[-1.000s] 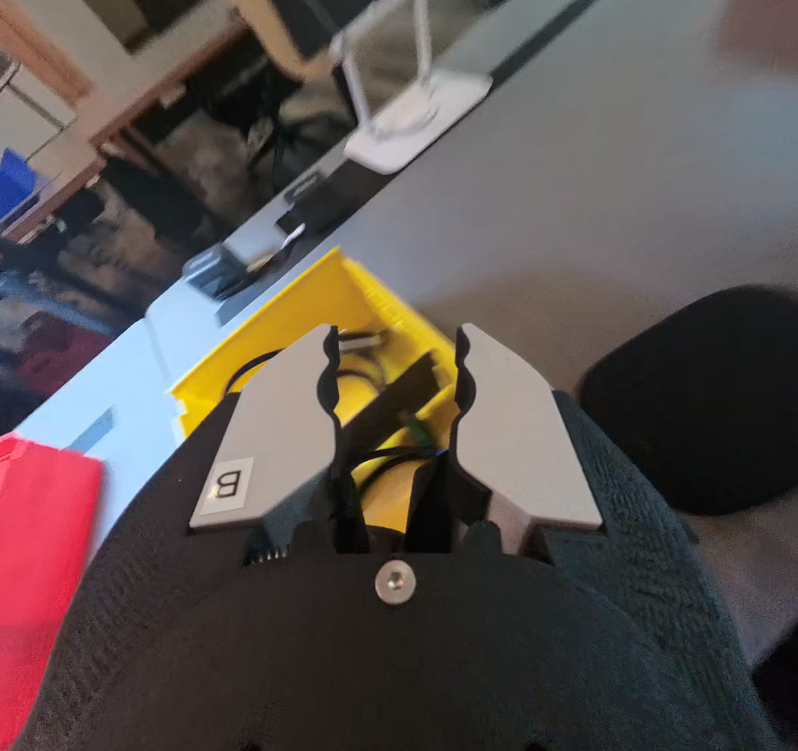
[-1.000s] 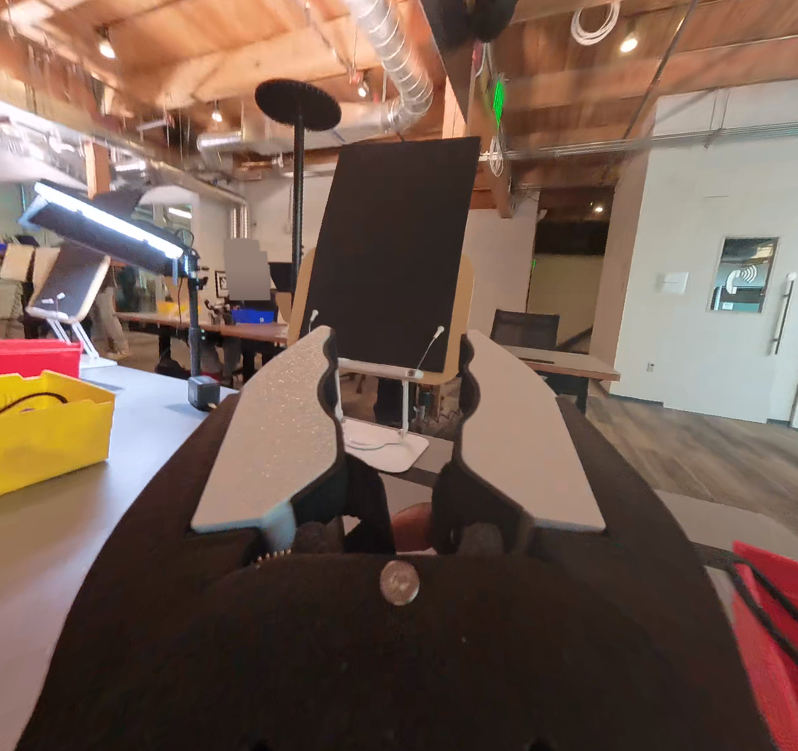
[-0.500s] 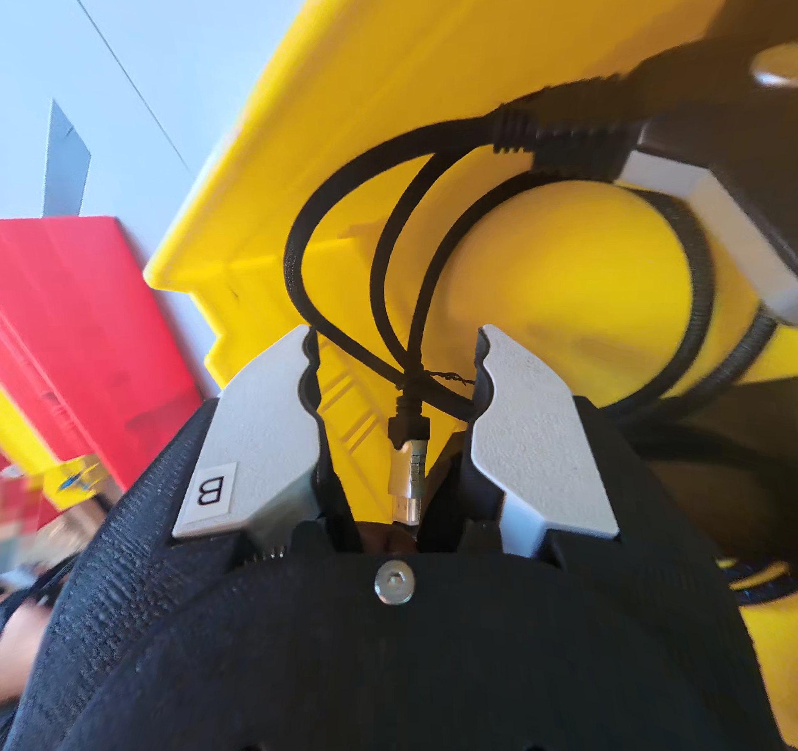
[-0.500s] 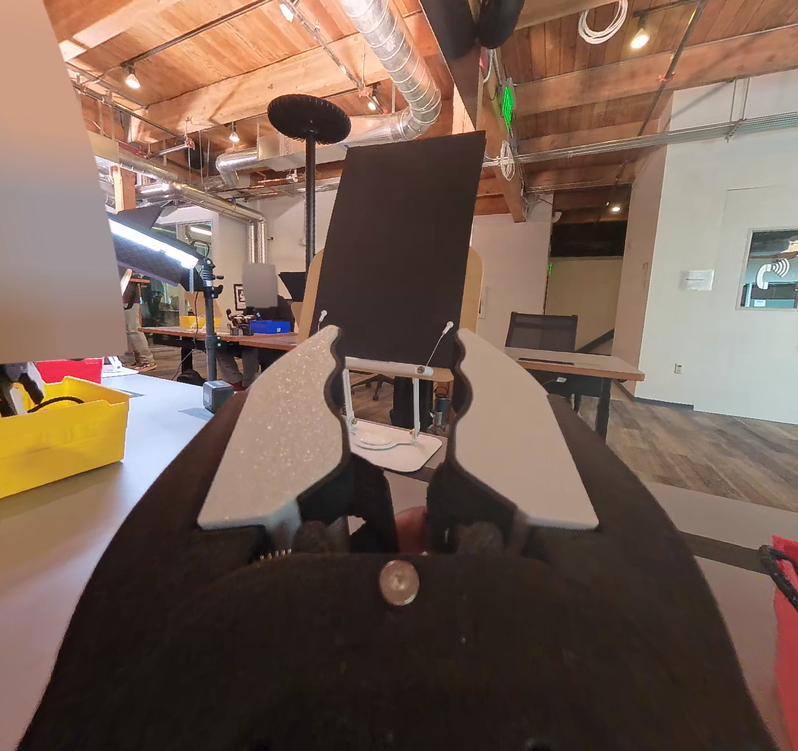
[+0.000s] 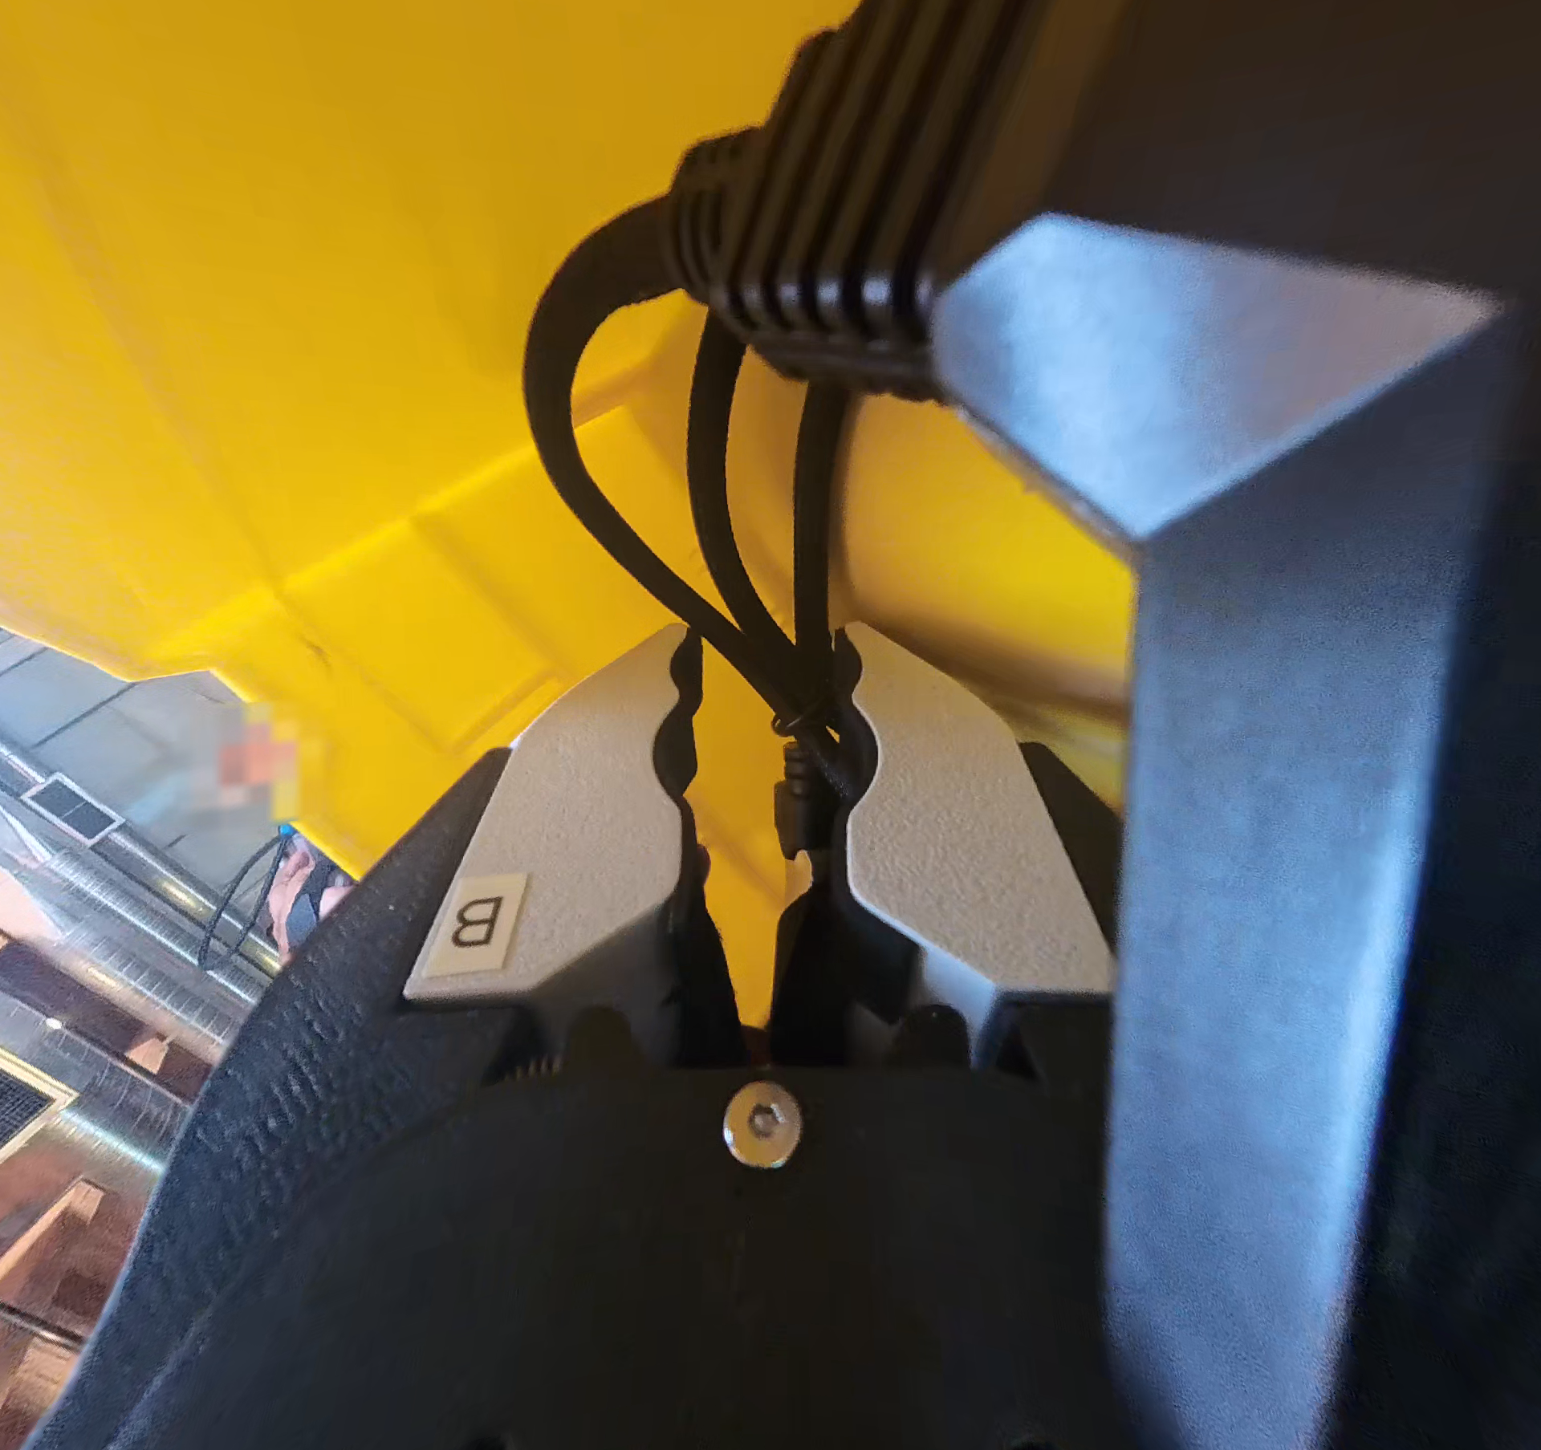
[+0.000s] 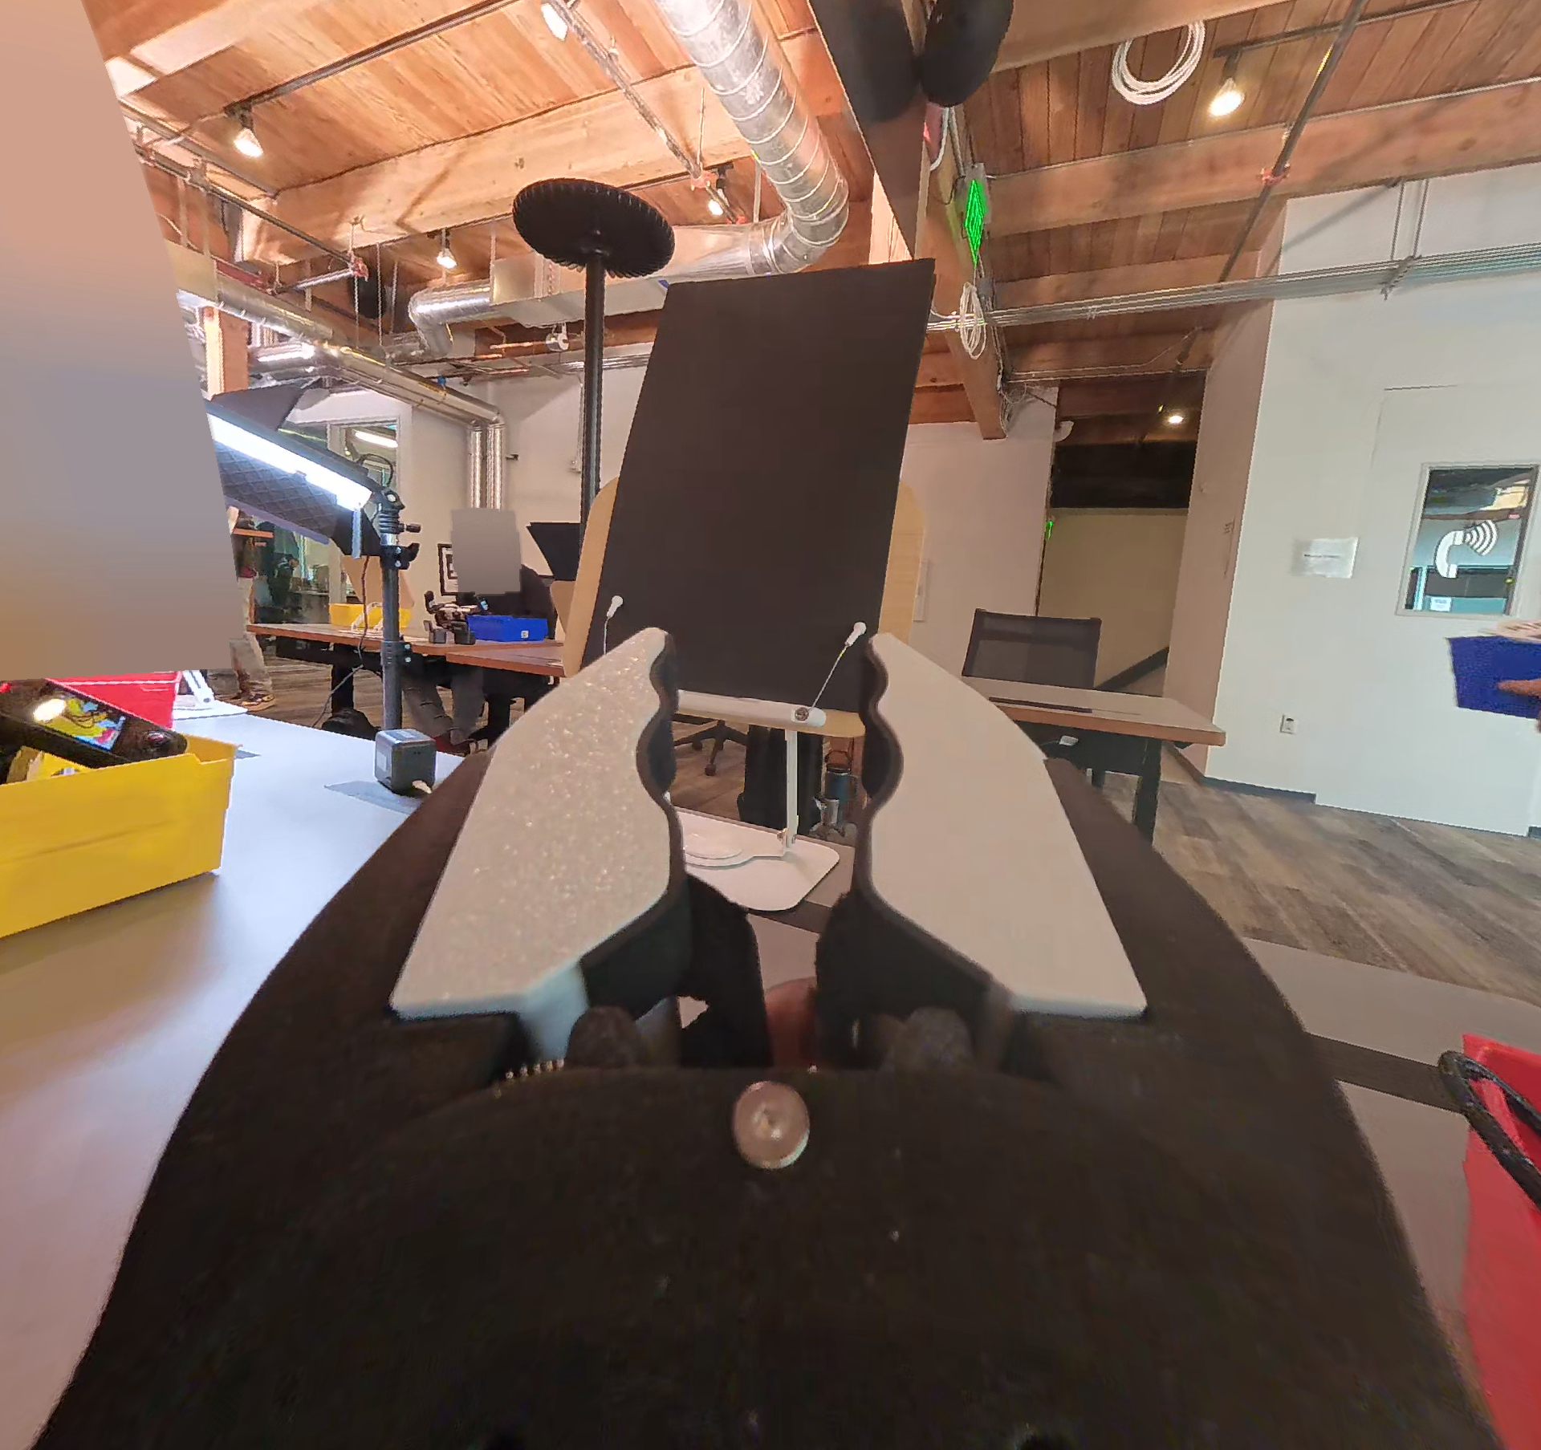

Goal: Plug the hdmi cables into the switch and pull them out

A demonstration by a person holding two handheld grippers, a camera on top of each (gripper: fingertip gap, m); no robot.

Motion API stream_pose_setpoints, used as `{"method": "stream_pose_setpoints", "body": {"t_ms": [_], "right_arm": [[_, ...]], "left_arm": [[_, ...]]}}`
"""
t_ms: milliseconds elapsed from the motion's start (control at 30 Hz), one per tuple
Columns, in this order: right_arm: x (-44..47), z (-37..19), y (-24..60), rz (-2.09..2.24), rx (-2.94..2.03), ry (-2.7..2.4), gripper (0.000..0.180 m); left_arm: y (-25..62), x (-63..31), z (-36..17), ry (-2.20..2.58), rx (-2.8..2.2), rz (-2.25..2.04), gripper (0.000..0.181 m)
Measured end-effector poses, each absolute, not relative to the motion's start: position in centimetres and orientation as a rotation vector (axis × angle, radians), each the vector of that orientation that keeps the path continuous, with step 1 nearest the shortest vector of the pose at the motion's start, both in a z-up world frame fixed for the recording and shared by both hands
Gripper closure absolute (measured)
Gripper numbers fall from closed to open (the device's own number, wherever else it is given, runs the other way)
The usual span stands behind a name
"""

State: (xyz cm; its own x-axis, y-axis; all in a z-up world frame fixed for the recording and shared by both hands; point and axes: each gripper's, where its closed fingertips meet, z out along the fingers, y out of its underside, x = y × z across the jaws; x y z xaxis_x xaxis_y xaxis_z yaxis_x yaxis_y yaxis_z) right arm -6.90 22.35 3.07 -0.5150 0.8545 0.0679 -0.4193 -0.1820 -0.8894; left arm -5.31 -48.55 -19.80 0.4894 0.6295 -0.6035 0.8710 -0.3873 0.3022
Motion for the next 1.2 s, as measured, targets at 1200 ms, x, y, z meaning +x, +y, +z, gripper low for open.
{"method": "stream_pose_setpoints", "body": {"t_ms": [1200], "right_arm": [[-4.7, 1.2, 16.8, 1.931, -0.453, -1.419, 0.146]], "left_arm": [[-35.4, -7.5, 13.7, 1.169, 2.094, -2.121, 0.169]]}}
